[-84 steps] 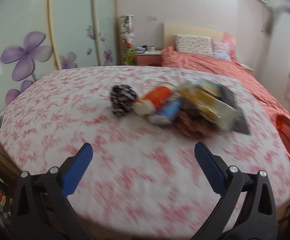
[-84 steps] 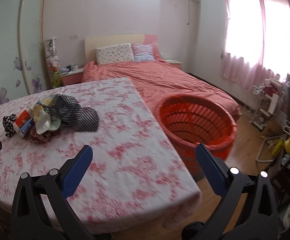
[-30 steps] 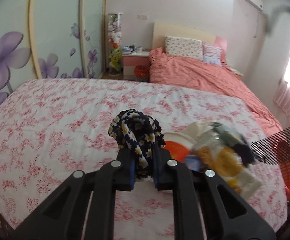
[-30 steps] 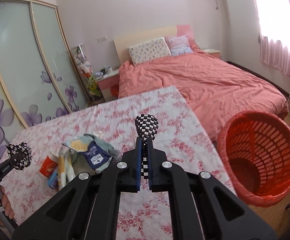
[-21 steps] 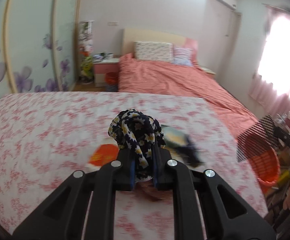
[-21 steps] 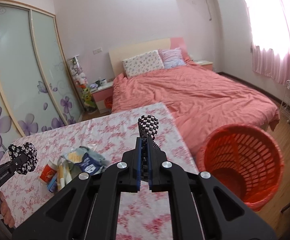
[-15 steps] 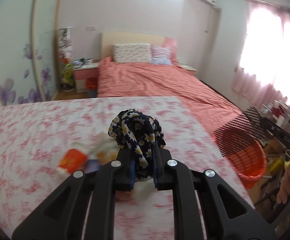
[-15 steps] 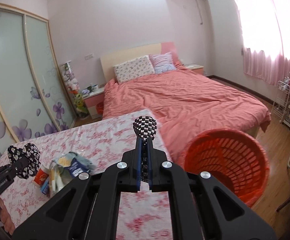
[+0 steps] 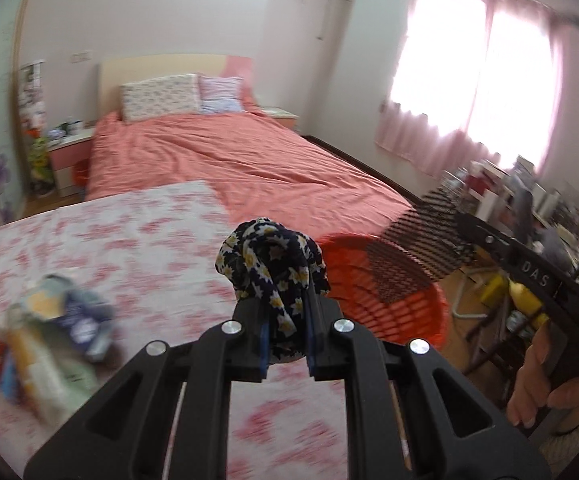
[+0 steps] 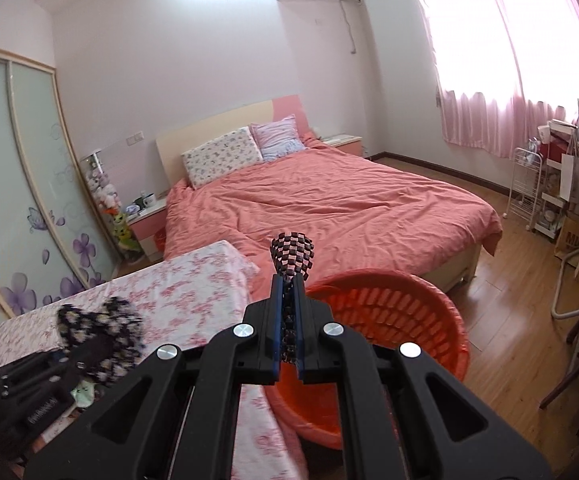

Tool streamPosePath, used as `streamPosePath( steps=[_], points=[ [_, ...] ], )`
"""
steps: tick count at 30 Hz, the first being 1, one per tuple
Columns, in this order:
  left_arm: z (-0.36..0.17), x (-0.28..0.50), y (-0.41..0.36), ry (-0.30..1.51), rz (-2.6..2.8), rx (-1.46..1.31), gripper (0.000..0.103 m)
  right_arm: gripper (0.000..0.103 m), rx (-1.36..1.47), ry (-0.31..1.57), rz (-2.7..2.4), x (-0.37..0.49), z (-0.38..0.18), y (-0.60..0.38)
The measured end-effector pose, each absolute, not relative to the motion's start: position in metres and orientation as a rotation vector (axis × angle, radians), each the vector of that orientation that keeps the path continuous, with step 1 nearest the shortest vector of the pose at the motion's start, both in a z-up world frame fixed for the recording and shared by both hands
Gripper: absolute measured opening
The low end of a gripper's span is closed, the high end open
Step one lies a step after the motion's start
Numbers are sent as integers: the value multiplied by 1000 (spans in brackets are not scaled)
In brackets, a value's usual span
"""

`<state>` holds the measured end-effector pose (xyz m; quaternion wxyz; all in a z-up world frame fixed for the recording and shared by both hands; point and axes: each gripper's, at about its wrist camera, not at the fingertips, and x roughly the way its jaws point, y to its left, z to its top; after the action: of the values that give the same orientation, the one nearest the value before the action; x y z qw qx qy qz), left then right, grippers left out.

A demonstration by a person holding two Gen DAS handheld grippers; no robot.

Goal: Collect trash
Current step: 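Carry both held items to the orange basket and open both tools to drop them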

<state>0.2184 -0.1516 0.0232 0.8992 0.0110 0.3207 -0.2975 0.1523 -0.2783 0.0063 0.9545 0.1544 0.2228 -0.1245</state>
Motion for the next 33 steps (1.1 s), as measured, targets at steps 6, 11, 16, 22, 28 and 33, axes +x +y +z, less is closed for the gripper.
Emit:
streamPosePath(
  steps=[6, 11, 16, 22, 28, 33],
  points=[
    [1, 228, -216, 689, -688, 71, 14, 5, 358, 480, -254, 159, -12, -309],
    [-20, 242, -252, 728, -720, 76, 14, 5, 401, 494, -248, 164, -23, -332],
    [-39, 258, -269, 767, -684, 106, 35, 7, 430, 516, -237, 168, -34, -344],
    [-53, 269, -251, 789, -583, 119, 56, 38, 463, 555, -264, 164, -48, -347],
    [-47, 260, -211, 750, -507, 151, 66, 48, 395, 562, -282, 159, -42, -330],
    [-36, 247, -163, 726, -438, 143, 69, 51, 365, 577, -247, 163, -36, -308]
  ],
)
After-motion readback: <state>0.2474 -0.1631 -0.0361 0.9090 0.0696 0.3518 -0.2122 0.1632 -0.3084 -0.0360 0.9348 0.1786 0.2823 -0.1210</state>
